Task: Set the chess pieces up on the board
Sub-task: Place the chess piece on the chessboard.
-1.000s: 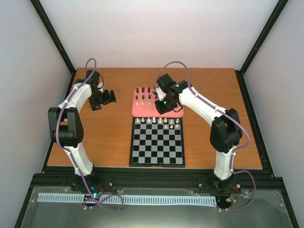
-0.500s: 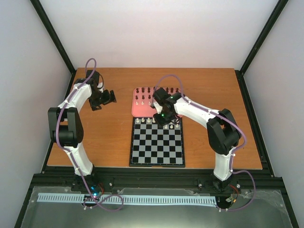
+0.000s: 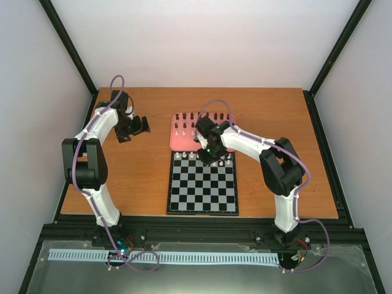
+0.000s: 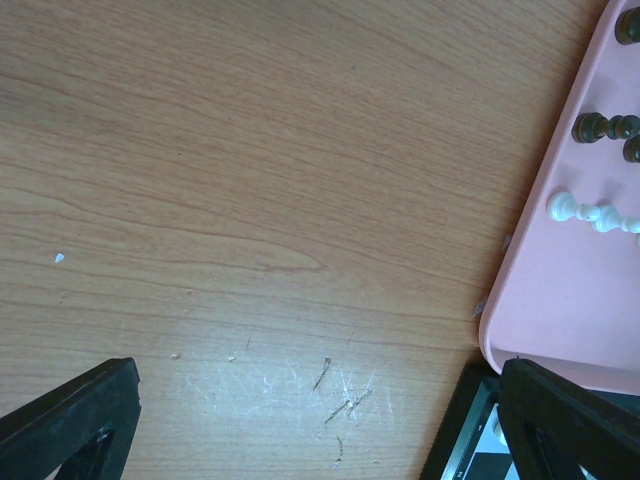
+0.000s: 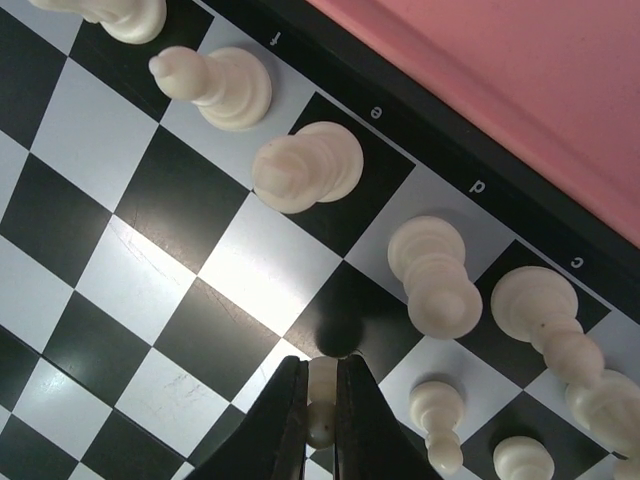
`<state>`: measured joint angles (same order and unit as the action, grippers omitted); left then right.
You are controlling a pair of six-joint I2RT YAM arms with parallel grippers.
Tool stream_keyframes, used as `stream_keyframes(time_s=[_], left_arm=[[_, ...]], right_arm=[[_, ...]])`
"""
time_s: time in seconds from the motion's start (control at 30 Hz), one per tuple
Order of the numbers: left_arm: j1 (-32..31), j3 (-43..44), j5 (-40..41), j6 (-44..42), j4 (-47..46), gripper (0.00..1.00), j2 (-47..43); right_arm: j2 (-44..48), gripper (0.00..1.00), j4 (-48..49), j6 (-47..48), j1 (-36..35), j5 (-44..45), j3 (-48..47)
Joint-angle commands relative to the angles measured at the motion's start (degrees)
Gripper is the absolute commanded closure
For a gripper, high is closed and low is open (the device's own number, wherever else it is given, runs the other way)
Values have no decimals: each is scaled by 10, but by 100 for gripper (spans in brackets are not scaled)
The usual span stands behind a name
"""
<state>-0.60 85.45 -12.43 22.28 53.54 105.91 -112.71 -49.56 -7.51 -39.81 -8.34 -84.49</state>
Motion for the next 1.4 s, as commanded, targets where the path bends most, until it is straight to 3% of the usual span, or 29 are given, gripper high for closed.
stream_keyframes(time_s=[0.0,0.5,1.37], left_arm=[[-1,5,-2,-2,-3,0,-8],[-1,8,0,-4,0,0,-4],[-1,8,0,-4,2,0,-3]], right_arm=[[-10,95,12,0,-4,11,-17],[-30,94,14,2,-4,25,-26],[-7,78,5,6,-3,19,-15]])
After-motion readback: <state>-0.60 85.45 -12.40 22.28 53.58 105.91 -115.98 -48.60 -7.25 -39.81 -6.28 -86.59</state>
